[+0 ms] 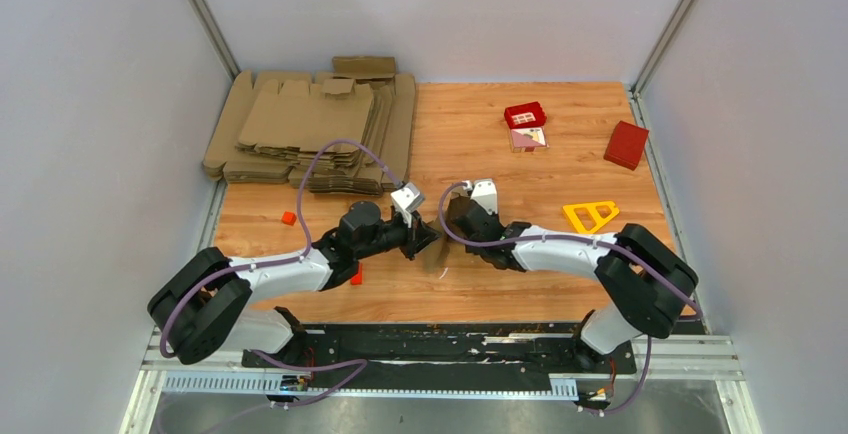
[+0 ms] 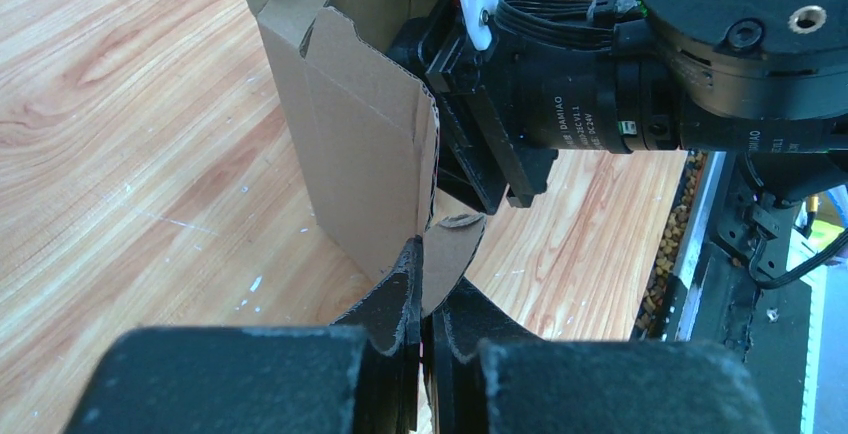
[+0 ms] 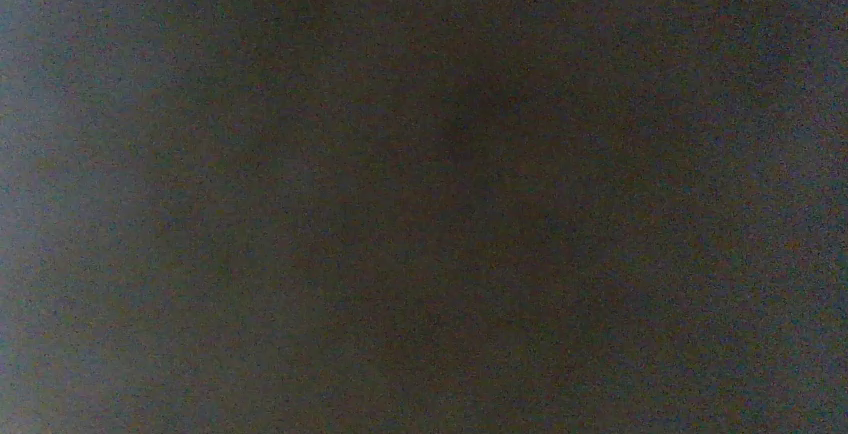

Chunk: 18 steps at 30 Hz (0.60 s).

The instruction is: Fold the paper box

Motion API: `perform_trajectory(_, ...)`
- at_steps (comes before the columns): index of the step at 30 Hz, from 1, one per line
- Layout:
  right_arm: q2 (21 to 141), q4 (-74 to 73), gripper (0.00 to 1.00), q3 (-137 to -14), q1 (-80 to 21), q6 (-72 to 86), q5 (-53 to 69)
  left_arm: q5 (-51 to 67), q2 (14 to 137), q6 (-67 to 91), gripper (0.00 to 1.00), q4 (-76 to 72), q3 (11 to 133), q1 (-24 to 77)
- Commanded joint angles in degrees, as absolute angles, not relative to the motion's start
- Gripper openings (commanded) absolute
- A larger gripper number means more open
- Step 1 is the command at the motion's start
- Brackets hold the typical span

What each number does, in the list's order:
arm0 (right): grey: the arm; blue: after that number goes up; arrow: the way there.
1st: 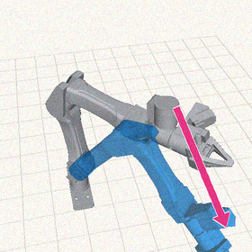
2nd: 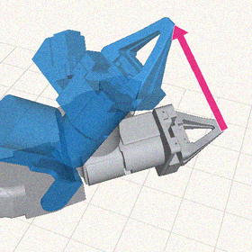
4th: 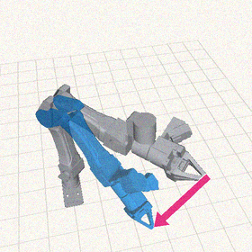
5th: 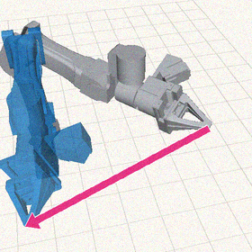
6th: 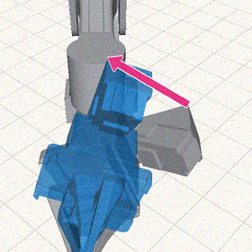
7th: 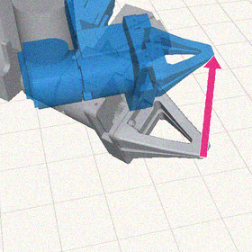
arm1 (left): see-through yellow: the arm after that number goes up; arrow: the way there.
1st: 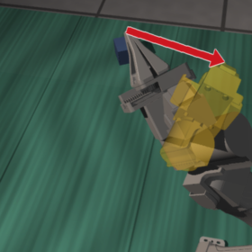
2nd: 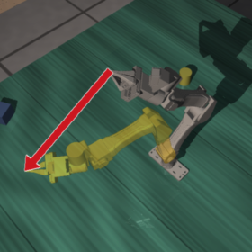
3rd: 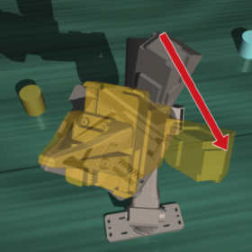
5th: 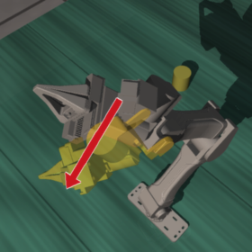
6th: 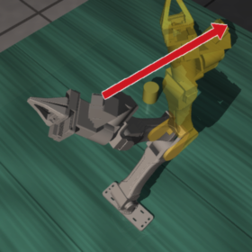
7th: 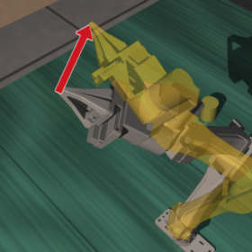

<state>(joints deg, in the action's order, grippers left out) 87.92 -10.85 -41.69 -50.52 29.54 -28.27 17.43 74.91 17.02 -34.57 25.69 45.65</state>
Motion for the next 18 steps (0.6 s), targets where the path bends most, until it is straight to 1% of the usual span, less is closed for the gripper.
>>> perform_trajectory(1, 90.58, -11.70, 0.32, -42.97, -51.02, 30.32, -26.11, 18.39, 74.89, 16.97, 0.07, -34.73, 27.42, 46.49)
perform_trajectory(2, 90.72, -12.00, 0.33, -42.98, -51.10, 30.46, -26.04, 18.29, 74.84, 16.90, 0.07, -34.64, 27.42, 46.56)
perform_trajectory(5, 90.92, -12.15, 0.41, -42.50, -51.23, 30.41, -25.67, 18.13, 74.75, 16.86, 0.07, -34.54, 27.47, 46.58)
perform_trajectory(6, 91.08, -12.42, 0.42, -42.53, -51.26, 30.65, -25.66, 18.11, 74.77, 16.87, 0.07, -34.54, 27.50, 46.58)
perform_trajectory(11, 90.02, -13.57, 0.42, -43.22, -51.25, 30.92, -26.74, 17.64, 74.64, 16.59, 0.07, -34.22, 27.51, 46.67)
perform_trajectory(18, 83.89, -13.18, 0.41, -42.45, -51.24, 30.03, -26.44, 14.41, 72.22, 15.22, 0.07, -32.35, 26.95, 46.67)
